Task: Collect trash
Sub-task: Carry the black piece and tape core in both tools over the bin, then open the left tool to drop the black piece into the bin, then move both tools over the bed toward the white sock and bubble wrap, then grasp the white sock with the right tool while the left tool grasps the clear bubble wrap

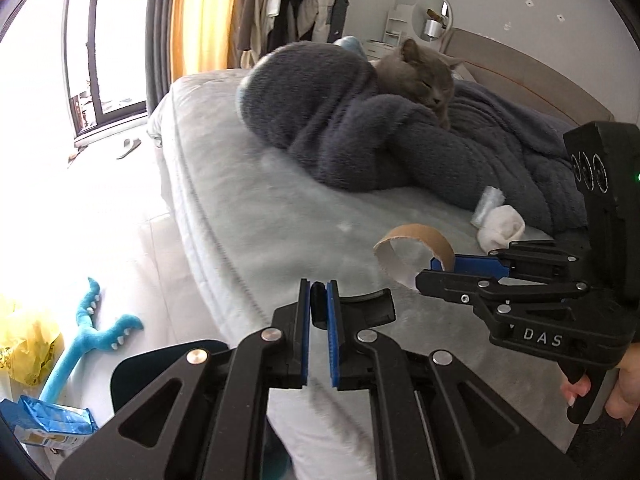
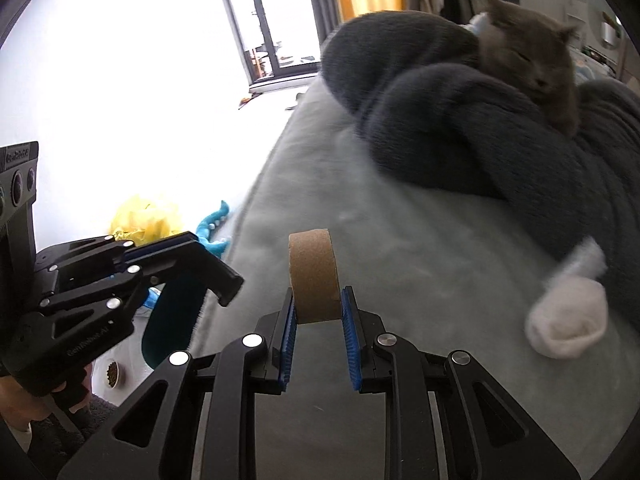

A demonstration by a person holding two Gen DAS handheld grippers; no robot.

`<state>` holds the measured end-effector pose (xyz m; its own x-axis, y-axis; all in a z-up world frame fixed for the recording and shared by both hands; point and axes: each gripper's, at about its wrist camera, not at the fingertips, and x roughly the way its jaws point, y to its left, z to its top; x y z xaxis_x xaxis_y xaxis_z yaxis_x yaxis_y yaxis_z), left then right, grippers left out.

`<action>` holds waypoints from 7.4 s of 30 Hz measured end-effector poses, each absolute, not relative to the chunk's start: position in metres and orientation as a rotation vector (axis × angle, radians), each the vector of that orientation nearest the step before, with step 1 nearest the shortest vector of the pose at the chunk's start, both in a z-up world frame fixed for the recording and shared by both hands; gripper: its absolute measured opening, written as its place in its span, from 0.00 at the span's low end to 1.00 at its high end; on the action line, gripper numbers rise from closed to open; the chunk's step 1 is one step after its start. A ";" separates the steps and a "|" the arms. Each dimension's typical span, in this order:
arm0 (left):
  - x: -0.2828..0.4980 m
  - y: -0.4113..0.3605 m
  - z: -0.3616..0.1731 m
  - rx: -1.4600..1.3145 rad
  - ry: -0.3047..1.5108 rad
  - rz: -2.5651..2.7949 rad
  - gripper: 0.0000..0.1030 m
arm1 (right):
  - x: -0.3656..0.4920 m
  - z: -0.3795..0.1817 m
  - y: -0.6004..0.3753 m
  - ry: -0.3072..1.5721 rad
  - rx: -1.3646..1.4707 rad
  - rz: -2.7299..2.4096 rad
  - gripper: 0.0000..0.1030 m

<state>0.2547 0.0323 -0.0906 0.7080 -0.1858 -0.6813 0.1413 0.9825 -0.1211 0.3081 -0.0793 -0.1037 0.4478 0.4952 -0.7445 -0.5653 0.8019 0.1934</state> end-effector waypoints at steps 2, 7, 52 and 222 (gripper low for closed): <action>0.253 0.041 -0.091 -0.062 0.760 -0.169 0.08 | 0.306 -0.102 -0.069 0.886 -0.095 0.665 0.21; 0.251 0.063 -0.097 -0.082 0.778 -0.132 0.08 | 0.305 -0.101 -0.046 0.886 -0.101 0.682 0.21; 0.204 0.222 -0.205 -0.173 1.155 0.094 0.48 | 0.274 -0.148 0.133 0.982 -0.230 0.909 0.21; 0.355 -0.198 -0.112 0.105 0.672 -0.519 0.61 | 0.312 -0.099 -0.352 0.809 0.133 0.300 0.47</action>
<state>0.3551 -0.1983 -0.1116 0.6612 -0.4245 -0.6186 0.4910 0.8682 -0.0709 0.3121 -0.3523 -0.0989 0.6507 0.3138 -0.6915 -0.2129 0.9495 0.2305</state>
